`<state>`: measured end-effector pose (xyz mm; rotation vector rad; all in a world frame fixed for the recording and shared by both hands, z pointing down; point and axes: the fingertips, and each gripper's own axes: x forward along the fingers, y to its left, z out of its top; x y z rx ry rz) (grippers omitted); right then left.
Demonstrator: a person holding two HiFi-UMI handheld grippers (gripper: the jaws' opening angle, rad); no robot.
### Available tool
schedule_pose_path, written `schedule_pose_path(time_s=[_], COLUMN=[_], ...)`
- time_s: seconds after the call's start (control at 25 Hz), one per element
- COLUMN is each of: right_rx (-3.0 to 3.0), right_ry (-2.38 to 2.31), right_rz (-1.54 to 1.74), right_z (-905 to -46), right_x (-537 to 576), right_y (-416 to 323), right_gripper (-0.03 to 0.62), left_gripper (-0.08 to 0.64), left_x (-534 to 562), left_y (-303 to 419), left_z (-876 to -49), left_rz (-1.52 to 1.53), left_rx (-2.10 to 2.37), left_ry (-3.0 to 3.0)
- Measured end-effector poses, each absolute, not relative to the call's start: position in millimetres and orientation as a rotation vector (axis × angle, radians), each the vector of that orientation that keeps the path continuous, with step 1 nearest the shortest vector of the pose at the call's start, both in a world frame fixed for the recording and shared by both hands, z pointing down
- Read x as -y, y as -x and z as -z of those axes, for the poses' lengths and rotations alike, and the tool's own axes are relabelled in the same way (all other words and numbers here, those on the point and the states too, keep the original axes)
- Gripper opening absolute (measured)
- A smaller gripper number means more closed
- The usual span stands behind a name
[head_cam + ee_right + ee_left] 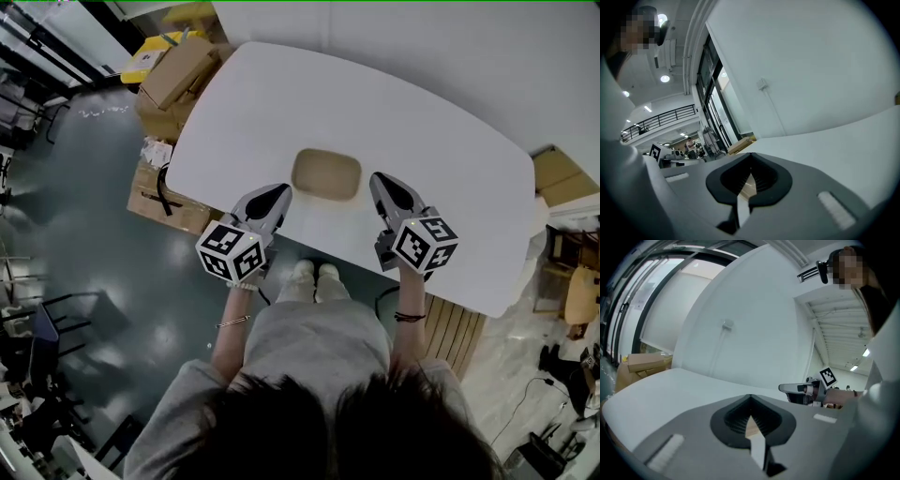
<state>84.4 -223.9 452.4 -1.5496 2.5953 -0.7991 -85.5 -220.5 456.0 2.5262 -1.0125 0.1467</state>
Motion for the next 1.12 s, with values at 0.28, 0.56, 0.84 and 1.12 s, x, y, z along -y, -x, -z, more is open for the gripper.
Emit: schedule_pose_path(time_s=[0.28, 0.56, 0.84, 1.12], right_rx=[-2.508, -2.431, -2.386, -2.336], right_ry=[1.640, 1.681, 1.716, 1.780], right_rz=[0.958, 1.112, 1.285, 1.374], right_z=[-484.0, -516.8, -545.9, -566.7], right_x=[234.6, 244.6, 251.4, 254.0], right_y=[-89.4, -88.0, -90.6, -93.9], right_gripper=[0.012, 0.012, 0.012, 0.024], left_gripper=[-0.006, -0.006, -0.005, -0.006], left_x=[246.2, 261.3, 266.9, 266.5], left_y=[79.1, 72.7, 69.3, 70.8], left_z=[-480.8, -505.1, -520.7, -531.6], left_rz=[-0.202, -0.225, -0.253, -0.261], left_rx=[0.901, 0.838, 0.824, 0.824], left_ry=[-2.518, -2.488, -2.464, -2.443])
